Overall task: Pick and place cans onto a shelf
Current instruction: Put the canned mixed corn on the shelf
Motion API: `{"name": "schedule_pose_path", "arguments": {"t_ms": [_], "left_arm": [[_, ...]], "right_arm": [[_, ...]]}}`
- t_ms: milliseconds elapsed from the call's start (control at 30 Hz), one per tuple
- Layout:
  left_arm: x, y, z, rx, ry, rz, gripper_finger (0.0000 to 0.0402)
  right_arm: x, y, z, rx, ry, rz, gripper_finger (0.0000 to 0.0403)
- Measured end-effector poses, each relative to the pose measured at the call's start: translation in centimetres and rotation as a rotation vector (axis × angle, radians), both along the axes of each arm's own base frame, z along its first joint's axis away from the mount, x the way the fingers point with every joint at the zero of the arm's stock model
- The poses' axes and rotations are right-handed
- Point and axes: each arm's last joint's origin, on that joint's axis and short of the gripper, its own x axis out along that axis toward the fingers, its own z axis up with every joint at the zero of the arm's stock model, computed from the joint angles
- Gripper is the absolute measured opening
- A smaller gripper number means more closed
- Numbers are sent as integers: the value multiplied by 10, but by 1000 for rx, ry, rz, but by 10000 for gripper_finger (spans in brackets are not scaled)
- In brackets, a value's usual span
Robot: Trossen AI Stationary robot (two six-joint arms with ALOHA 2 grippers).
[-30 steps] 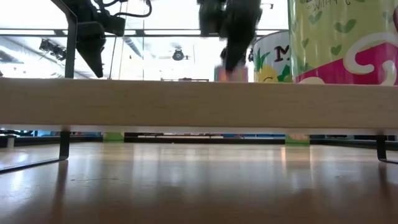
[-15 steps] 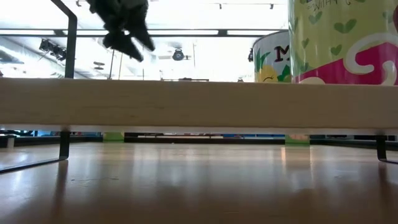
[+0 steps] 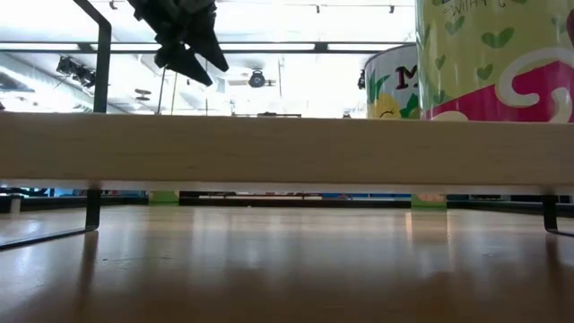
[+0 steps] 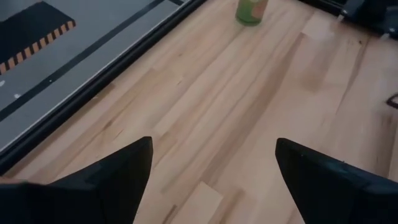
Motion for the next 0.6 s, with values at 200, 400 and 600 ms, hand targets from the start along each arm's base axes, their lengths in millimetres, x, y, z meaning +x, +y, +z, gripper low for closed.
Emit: {"name": "schedule_pose_path", "arguments": {"t_ms": [200, 400, 600], "left_arm": [[-2, -6, -3, -5, 39, -27, 346], [-2, -14, -4, -18, 58, -65, 346], [-2, -15, -5, -43, 56, -51, 346]], "right_arm": [[25, -2, -33, -77, 45, 53, 293], [33, -13, -64, -171, 74, 132, 293], [34, -17, -103, -124, 90, 192, 293]]}}
